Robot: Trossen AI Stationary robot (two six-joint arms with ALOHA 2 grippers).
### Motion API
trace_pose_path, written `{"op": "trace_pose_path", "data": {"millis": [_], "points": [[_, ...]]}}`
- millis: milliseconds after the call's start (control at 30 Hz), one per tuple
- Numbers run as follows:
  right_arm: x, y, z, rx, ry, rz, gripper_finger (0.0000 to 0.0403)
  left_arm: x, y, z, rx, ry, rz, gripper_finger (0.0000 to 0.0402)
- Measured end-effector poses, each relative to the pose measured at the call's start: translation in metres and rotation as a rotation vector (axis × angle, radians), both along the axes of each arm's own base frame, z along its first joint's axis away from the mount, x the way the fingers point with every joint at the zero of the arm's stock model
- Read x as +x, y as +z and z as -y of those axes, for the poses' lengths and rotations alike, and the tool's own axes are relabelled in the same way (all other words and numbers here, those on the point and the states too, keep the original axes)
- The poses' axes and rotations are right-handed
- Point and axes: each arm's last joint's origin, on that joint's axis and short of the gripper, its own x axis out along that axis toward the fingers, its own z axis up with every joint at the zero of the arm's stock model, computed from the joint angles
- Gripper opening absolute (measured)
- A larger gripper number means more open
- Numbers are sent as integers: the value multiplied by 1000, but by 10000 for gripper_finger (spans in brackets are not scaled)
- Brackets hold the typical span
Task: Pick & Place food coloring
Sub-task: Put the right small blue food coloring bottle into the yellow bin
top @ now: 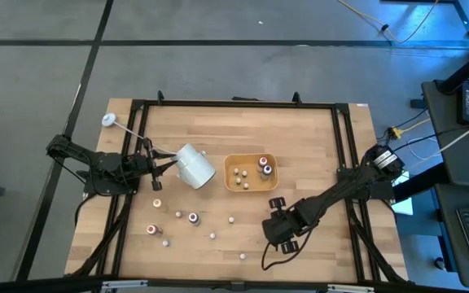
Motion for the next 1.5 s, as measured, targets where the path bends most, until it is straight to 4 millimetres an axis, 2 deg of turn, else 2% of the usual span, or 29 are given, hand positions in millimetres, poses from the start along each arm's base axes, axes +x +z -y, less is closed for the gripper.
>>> {"op": "trace_pose_path", "data": {"millis": [267,467,800,933,1367,1500], "points": [[3,-11,-2,-6,4,-26,141,0,0,0,56,4,-19,88],[4,-11,-3,-1,31,-18,134,0,0,0,56,4,-19,88],[5,-11,-3,2,46,-5,52,0,0,0,56,4,-19,88],[5,-10,-3,2,45,-4,53,0,0,0,56,4,-19,88],[4,-11,-3,1,41,-12,101,0,0,0,56,4,-19,88],[1,-21,-1,14,22,-19,103,0,0,0,56,4,-19,88]]}}
